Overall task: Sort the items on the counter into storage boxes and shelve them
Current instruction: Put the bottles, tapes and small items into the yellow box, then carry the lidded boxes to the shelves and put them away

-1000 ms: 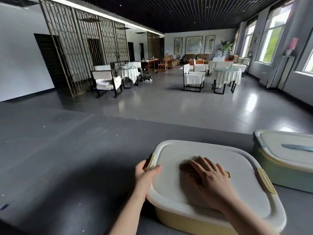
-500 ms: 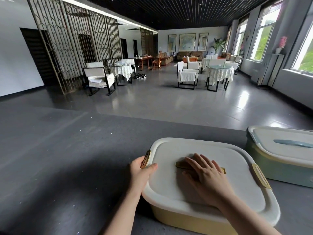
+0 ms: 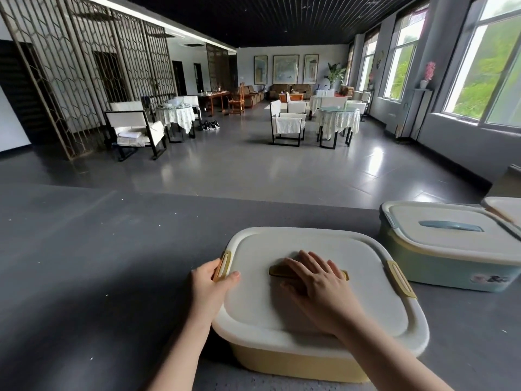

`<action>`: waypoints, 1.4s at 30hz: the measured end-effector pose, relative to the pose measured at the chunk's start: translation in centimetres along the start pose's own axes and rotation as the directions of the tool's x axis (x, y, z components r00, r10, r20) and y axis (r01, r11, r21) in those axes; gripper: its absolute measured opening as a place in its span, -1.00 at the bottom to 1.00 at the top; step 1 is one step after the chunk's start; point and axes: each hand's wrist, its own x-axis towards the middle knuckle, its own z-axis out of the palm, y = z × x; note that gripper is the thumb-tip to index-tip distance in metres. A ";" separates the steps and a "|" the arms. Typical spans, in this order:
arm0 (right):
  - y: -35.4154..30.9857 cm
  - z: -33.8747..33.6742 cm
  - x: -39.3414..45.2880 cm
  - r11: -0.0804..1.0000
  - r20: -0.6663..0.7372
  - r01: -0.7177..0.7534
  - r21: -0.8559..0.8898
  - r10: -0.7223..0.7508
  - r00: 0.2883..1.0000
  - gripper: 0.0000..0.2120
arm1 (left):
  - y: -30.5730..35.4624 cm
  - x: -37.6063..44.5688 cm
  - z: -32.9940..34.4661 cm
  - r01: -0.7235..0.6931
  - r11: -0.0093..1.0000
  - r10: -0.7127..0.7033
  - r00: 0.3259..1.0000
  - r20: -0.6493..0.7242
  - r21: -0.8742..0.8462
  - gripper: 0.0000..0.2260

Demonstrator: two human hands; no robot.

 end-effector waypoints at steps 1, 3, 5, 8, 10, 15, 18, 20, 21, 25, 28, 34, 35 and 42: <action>-0.1 0.0 0.0 1.000 -0.003 0.002 0.008 -0.002 1.000 -0.41 | -0.1 0.1 0.0 0.028 1.000 -0.028 0.999 -0.017 0.008 -0.86; 0.1 -0.3 0.0 0.999 -0.035 -0.008 0.045 0.010 0.999 -0.50 | 0.0 0.5 0.4 0.126 0.992 -0.126 0.991 -0.037 -0.006 -0.82; 0.9 -0.9 -0.2 0.990 -0.094 -0.069 0.124 0.081 0.992 -0.62 | 0.2 1.0 1.1 0.202 0.979 -0.202 0.979 0.006 0.017 -0.70; 3.1 -1.9 -1.4 0.964 -0.149 -0.219 0.149 0.240 0.959 -0.65 | 0.0 2.3 1.5 0.210 0.940 -0.246 0.963 0.110 0.268 -0.40; 5.0 -2.5 -2.5 0.940 -0.165 -0.339 0.041 0.341 0.926 -0.65 | 0.3 2.9 1.6 0.168 0.882 -0.253 0.957 0.143 0.440 -0.24; 7.9 -3.7 -4.3 0.843 -0.103 -0.531 0.082 0.537 0.837 -0.40 | 0.1 3.1 1.3 0.089 0.870 -0.195 0.965 0.174 0.486 -0.22; 8.7 -3.7 -4.8 0.768 -0.047 -0.537 0.350 0.587 0.809 -0.23 | -0.3 3.1 1.2 0.070 0.883 -0.172 0.968 0.182 0.465 -0.14; 9.4 -3.5 -4.9 0.688 0.010 -0.561 0.461 0.628 0.778 -0.15 | -0.2 2.9 1.2 0.084 0.896 -0.179 0.967 0.182 0.437 -0.10; 9.8 -3.3 -4.9 0.655 0.032 -0.566 0.502 0.639 0.768 -0.14 | -0.1 2.9 1.2 0.096 0.902 -0.186 0.966 0.178 0.422 -0.08; 11.5 -2.2 -5.1 0.447 0.135 -0.489 0.749 0.620 0.773 -0.06 | 0.2 2.3 1.4 0.117 0.934 -0.177 0.972 0.152 0.337 -0.09; 12.3 -1.9 -5.2 0.334 0.182 -0.435 0.836 0.579 0.795 -0.12 | 0.3 1.9 1.5 0.140 0.958 -0.183 0.971 0.157 0.250 -0.17; 13.4 -1.7 -4.8 0.422 0.139 -0.424 0.802 0.557 0.819 -0.36 | 1.5 0.8 0.8 0.225 0.964 -0.240 0.966 0.098 0.141 -0.20; 13.6 -1.5 -4.6 0.434 0.132 -0.413 0.800 0.545 0.828 -0.40 | 1.8 0.3 0.7 0.235 0.963 -0.246 0.966 0.075 0.130 -0.21; 13.3 -2.5 -3.0 0.504 0.132 -0.329 0.798 0.386 0.913 -0.42 | 2.0 -5.1 -1.1 0.316 0.948 -0.307 0.939 -0.155 0.033 -0.22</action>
